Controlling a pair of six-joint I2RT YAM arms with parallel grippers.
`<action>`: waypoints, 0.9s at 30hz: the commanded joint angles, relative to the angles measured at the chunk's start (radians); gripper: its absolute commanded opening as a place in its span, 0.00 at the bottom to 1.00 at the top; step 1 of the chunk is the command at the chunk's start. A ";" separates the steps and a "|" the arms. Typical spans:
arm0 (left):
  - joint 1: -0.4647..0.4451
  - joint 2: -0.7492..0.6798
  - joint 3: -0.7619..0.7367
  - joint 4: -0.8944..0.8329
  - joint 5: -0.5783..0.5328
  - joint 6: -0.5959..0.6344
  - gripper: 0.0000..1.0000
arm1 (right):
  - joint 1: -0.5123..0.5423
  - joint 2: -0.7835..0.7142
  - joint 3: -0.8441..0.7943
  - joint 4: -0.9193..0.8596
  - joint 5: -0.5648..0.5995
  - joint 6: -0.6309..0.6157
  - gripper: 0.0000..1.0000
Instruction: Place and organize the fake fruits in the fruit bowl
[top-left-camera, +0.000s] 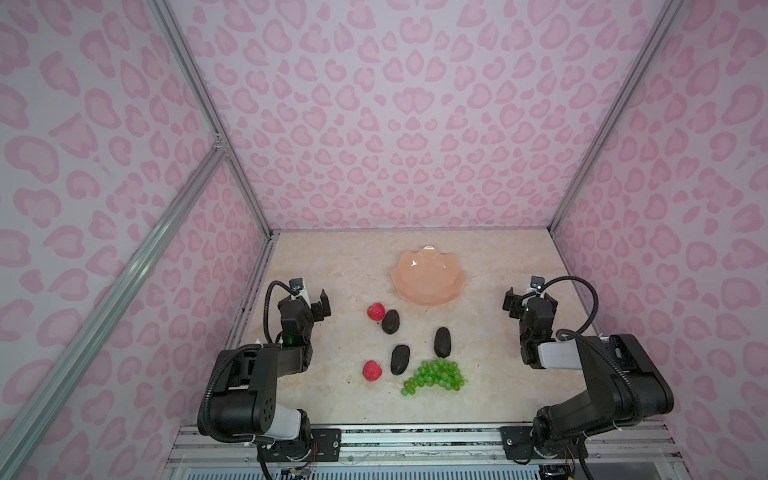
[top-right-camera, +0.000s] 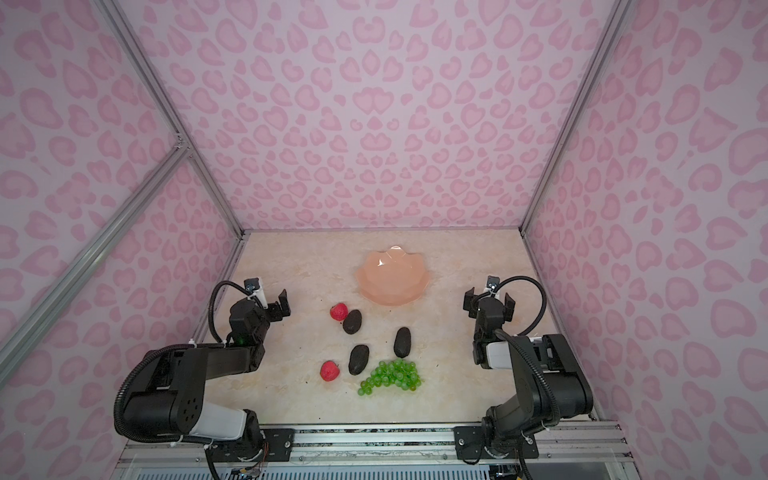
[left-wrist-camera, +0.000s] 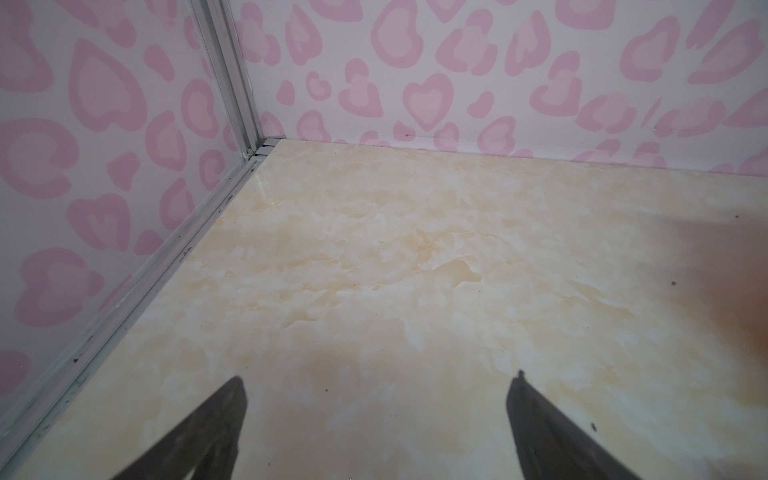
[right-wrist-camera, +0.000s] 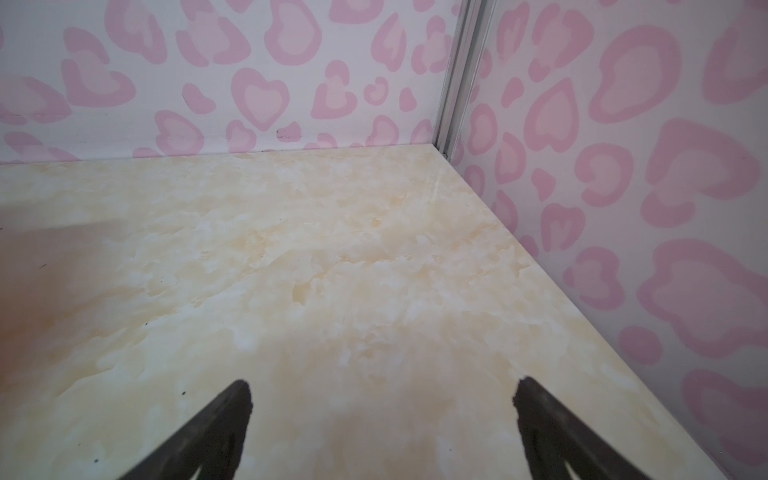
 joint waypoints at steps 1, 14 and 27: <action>0.003 0.003 0.006 0.035 0.011 0.000 0.98 | 0.002 0.002 0.001 0.003 -0.006 0.003 0.99; 0.006 -0.055 0.022 -0.034 -0.026 -0.013 0.98 | 0.011 -0.070 0.038 -0.090 0.069 0.010 0.99; 0.002 -0.462 0.238 -0.781 0.152 -0.507 0.91 | 0.255 -0.439 0.399 -1.123 -0.218 0.477 0.87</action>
